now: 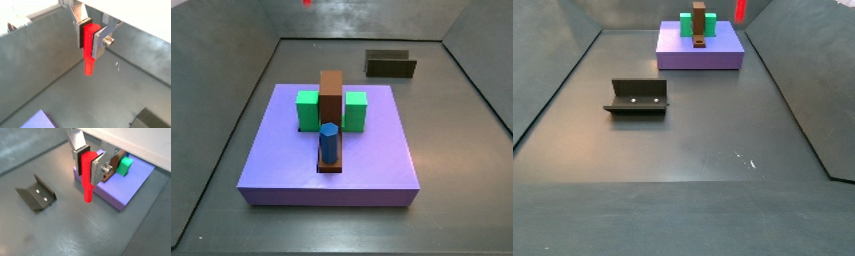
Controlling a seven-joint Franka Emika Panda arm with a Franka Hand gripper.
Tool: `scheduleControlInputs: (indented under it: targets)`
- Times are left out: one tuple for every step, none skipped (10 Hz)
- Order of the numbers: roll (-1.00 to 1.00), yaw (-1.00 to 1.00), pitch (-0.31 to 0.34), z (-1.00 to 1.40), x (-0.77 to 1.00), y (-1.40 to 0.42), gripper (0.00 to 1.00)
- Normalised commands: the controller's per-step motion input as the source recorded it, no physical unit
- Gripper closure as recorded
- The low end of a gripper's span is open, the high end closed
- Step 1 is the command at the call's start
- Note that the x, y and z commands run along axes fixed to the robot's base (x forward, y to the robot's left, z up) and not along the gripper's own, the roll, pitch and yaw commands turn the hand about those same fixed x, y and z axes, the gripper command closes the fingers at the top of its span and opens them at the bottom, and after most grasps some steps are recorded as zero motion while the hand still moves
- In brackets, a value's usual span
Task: Pick up the red object. Move up. Move to above the board. Insert the red object.
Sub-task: Move to above the board, then insert the red object.
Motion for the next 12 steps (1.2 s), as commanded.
scheduleControlInputs:
  targets:
    - [-0.02, -0.01, 0.074, 0.52, 0.04, 0.0, 1.0]
    - [-0.02, 0.0, 0.049, 0.27, 0.04, 0.0, 1.0]
    - [-0.02, 0.0, 0.039, 0.18, 0.03, 0.0, 1.0]
    - [0.06, -0.06, 0.069, 0.27, 0.4, -1.4, 1.0]
    - [0.07, -0.05, 0.071, 0.24, 0.4, -1.4, 1.0]
    - [0.09, -0.02, 0.13, 0.24, 0.43, -1.4, 1.0]
    - [0.02, -0.01, 0.159, 0.25, 0.47, -1.4, 1.0]
    - [0.01, -0.01, 0.181, 0.25, 0.5, -1.4, 1.0]
    - [0.01, 0.01, 0.165, 0.26, 0.53, -1.4, 1.0]
    - [0.02, 0.01, 0.161, 0.16, 0.34, -0.85, 1.0]
    - [0.04, 0.0, 0.151, 0.08, 0.21, -0.43, 1.0]
    - [0.0, 0.0, 0.0, 0.03, 0.0, 0.0, 1.0]
